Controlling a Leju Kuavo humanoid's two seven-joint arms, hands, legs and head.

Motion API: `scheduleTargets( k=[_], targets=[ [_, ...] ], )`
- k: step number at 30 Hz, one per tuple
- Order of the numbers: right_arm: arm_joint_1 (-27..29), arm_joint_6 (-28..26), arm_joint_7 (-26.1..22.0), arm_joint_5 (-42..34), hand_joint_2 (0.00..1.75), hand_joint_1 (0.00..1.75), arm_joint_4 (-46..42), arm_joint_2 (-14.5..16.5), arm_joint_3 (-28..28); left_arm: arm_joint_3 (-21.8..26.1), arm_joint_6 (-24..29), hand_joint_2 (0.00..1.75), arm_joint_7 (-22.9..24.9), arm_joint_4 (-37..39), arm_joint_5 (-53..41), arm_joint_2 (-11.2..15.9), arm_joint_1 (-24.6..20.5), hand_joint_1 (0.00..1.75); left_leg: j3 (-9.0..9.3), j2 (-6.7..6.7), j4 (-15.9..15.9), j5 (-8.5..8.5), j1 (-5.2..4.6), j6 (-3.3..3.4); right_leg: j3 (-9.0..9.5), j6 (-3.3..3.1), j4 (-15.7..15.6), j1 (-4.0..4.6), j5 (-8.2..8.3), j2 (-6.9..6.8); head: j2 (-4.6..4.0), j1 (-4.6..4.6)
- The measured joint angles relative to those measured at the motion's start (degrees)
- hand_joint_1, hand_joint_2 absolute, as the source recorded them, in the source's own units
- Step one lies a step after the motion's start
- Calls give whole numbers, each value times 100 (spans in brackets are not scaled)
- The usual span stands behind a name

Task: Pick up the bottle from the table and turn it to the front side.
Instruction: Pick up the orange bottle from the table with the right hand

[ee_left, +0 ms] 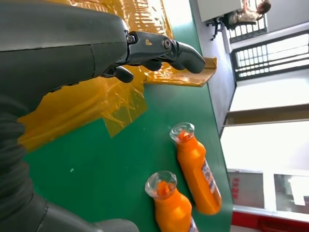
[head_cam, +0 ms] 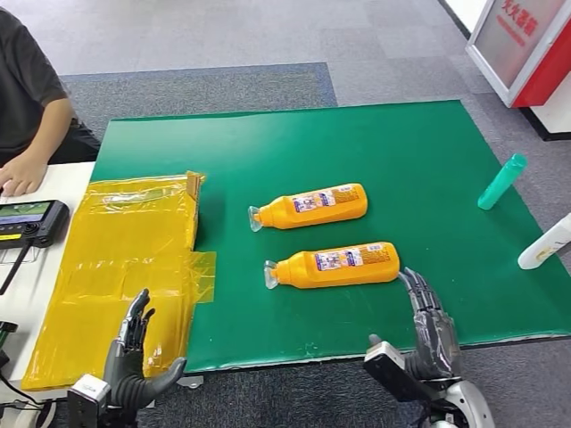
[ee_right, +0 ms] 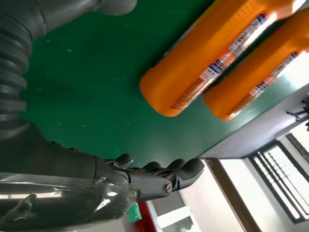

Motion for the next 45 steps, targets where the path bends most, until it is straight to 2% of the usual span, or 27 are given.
scheduleTargets(
  k=[8,19,26,35,45],
  targets=[
    [-674,953,640,726,175,0,330,-552,109,304,-103,175,112,80,-187,-85,-112,0,2,0,0,3,2,-1,1,0,0,2,2,0,0,-1],
    [-1237,1254,819,948,175,0,790,-854,290,402,-117,175,75,163,-237,-105,-182,0,-1,-1,0,4,1,0,0,1,0,1,2,1,0,0],
    [-2502,2065,1075,1037,175,0,1327,-1181,683,435,-104,175,-62,287,-258,-162,-424,0,-1,1,0,24,0,5,-1,5,0,0,21,0,0,1],
    [-3656,2431,1152,865,175,0,2378,-1277,1284,436,32,175,-69,479,-343,-159,-528,0,-3,1,0,28,1,6,-3,7,1,1,28,0,0,-1],
    [-4290,2899,1111,429,175,0,3306,-1276,1857,436,104,175,-74,610,-303,-134,-569,0,-5,0,0,28,1,6,-3,7,1,1,28,0,0,-1]
  ],
)
